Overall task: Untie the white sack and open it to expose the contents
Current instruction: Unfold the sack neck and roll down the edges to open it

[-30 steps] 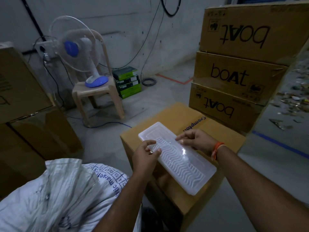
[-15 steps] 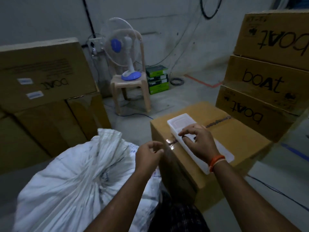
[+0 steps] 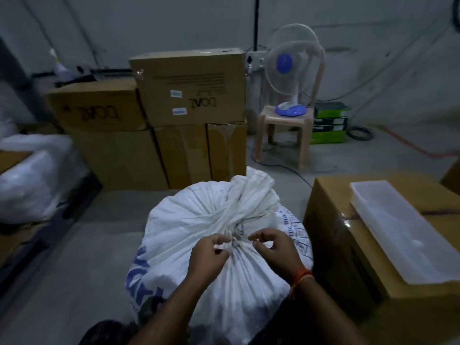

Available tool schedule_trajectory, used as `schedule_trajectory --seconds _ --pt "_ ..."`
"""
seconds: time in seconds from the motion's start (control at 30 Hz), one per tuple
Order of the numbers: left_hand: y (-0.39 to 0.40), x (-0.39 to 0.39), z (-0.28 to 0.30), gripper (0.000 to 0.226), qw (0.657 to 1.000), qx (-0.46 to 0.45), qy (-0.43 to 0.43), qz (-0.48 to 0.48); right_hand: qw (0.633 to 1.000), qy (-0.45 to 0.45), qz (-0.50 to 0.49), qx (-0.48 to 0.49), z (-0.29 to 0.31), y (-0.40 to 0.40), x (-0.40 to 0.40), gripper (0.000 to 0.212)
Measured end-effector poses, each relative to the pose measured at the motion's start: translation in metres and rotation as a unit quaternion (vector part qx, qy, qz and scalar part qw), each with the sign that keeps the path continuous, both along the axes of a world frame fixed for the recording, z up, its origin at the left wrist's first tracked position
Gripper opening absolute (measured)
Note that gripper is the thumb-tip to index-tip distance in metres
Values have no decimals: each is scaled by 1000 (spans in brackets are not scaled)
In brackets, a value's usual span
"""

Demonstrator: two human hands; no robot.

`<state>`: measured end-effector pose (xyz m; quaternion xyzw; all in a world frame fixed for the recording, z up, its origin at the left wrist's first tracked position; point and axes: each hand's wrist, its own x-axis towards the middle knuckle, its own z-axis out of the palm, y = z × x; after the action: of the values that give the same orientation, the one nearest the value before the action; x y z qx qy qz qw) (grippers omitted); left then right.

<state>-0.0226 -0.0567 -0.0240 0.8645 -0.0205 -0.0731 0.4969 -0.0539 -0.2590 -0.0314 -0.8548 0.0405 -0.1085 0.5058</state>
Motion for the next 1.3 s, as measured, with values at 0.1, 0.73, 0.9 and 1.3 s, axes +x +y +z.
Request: schedule_trajectory --seconds 0.1,0.73,0.9,1.3 --pt "22 9 -11 21 1000 -24 -8 9 999 6 -12 42 -12 23 19 20" --pt "17 165 -61 23 983 42 -112 -141 975 -1 -171 145 -69 40 152 35" --pt "24 181 -65 30 976 33 -66 -204 975 35 -140 166 -81 38 159 42" --pt "64 98 -62 15 994 -100 -36 -8 962 64 -103 244 -65 34 85 27"
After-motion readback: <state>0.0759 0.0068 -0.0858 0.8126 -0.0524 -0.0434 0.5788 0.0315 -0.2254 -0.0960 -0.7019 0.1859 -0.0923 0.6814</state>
